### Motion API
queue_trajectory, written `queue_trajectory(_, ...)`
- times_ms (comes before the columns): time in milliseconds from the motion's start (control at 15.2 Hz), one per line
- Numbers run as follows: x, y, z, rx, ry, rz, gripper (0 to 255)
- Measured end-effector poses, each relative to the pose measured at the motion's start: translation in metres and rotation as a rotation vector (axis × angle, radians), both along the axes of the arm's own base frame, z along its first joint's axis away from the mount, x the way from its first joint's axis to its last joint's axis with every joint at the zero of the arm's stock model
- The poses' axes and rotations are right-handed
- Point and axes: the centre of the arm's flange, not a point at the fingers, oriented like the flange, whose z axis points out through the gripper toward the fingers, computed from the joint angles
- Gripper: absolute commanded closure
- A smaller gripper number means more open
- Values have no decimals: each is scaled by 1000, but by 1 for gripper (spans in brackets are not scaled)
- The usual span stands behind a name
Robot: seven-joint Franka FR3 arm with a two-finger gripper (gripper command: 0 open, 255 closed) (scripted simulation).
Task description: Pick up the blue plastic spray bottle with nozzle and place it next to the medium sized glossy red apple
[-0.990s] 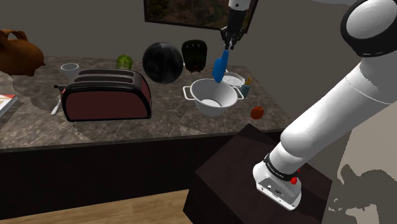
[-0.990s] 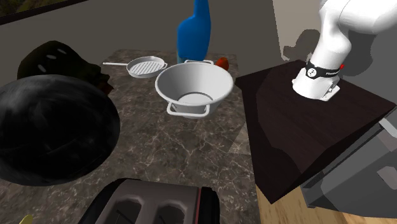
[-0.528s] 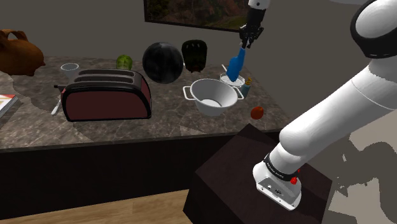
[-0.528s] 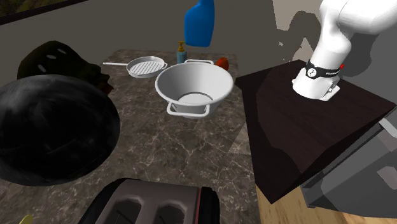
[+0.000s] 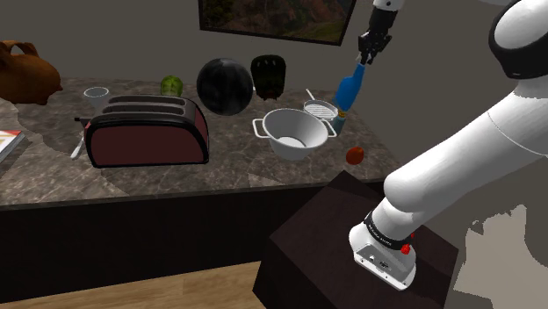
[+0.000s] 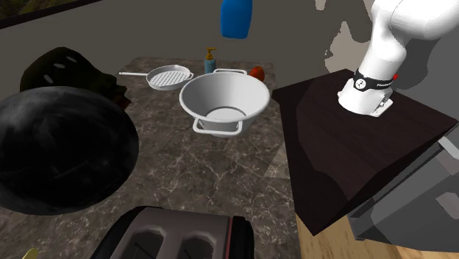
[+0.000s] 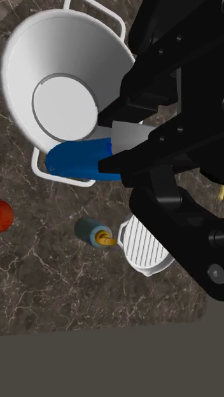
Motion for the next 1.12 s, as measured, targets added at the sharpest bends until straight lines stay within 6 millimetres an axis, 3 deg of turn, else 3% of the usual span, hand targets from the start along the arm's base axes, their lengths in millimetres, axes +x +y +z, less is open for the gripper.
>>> queue_trajectory(1122,-130,-177,40,1,0,-1,255)
